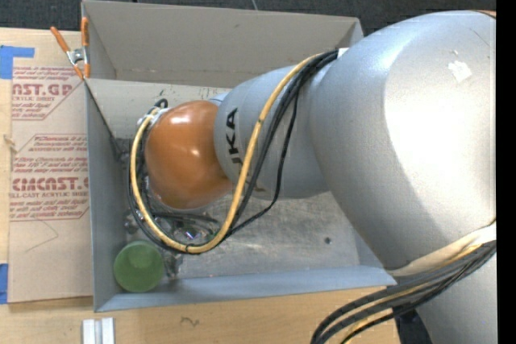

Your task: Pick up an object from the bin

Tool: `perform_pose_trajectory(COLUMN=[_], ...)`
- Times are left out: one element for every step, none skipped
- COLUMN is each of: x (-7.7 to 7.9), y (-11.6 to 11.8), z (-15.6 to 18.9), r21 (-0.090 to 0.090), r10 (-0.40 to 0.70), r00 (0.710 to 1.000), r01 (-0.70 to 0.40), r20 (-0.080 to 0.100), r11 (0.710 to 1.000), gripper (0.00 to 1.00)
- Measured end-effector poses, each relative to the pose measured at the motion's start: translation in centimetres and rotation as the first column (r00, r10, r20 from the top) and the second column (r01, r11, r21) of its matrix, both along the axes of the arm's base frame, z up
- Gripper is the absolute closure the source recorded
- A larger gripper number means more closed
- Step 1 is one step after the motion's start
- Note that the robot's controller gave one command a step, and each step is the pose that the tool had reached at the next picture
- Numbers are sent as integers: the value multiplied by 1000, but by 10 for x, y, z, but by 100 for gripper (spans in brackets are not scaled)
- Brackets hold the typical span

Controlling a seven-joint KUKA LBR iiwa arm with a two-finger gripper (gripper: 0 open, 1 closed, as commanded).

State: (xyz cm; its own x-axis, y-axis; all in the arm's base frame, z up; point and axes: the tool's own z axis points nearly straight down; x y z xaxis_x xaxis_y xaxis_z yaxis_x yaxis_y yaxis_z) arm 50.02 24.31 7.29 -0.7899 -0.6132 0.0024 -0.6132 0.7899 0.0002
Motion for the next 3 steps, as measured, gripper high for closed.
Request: perform_pose_trajectory(x=[3,37,26], y=[-6,-85,-22], z=[2,123,63], r21=[-14,1,5], r10=[-4,156,2], r00=[1000,988,1000], r01=[4,-157,-2], r20=[-1,12,5], r11=[1000,988,1000], gripper=[100,100,100])
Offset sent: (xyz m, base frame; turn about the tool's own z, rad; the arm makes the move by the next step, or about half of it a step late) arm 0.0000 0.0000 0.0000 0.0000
